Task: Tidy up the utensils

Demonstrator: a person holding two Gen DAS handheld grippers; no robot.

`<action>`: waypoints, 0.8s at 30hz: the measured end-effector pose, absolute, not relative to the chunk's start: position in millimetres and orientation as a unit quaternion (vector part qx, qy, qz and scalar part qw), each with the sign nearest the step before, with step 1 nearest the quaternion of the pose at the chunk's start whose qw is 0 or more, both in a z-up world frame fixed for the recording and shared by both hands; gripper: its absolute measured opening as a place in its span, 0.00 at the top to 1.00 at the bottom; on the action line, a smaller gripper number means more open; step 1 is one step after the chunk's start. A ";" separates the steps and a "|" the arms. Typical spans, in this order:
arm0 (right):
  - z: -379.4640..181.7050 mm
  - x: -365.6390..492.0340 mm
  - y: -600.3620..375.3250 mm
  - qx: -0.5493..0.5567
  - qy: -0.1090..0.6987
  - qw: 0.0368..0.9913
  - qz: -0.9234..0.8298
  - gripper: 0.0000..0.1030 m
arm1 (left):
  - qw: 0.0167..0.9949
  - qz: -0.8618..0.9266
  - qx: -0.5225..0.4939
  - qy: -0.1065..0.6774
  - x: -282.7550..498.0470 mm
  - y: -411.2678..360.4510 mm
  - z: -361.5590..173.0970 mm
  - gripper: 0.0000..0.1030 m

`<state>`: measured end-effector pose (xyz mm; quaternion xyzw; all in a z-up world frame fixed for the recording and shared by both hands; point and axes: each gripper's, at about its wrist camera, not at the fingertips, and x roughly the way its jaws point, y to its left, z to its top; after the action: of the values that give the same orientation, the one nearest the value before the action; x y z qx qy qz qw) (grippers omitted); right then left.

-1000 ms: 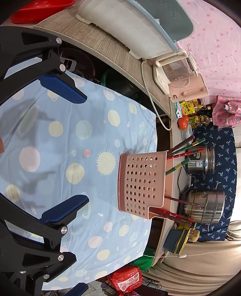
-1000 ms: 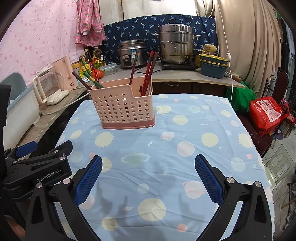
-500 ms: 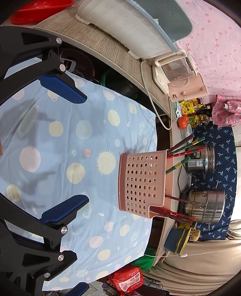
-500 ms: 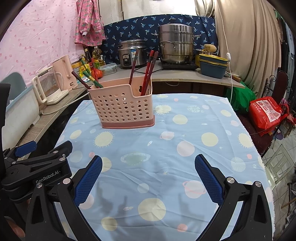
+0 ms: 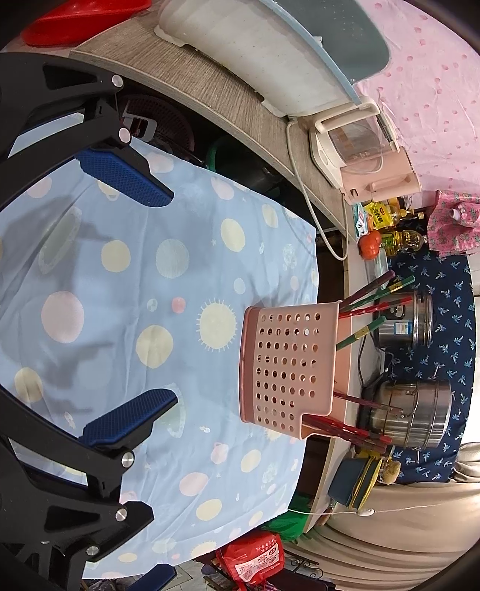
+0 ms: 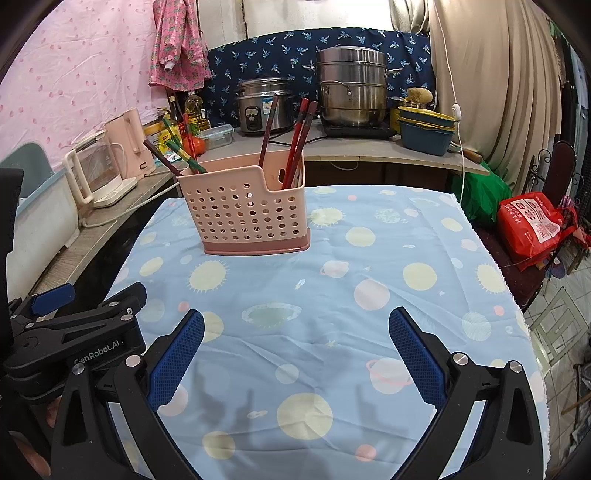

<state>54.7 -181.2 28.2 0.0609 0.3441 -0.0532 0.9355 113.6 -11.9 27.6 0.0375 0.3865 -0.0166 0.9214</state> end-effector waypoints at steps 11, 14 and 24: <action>26.2 54.2 -181.2 0.061 0.345 0.935 -0.053 0.06 | 0.921 -0.013 0.043 0.386 114.0 -13.0 26.1 0.08; 26.4 54.2 -181.2 0.060 0.344 0.935 -0.053 0.06 | 0.921 -0.013 0.042 0.386 113.9 -13.0 26.2 0.08; 26.3 54.2 -180.7 0.059 0.344 0.935 -0.054 0.06 | 0.925 -0.006 0.050 0.378 112.6 -13.5 28.7 0.08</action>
<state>54.2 -180.7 26.3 0.0593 0.3443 -0.0544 0.9354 112.6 -13.5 28.7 0.0496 0.3775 -0.0060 0.9246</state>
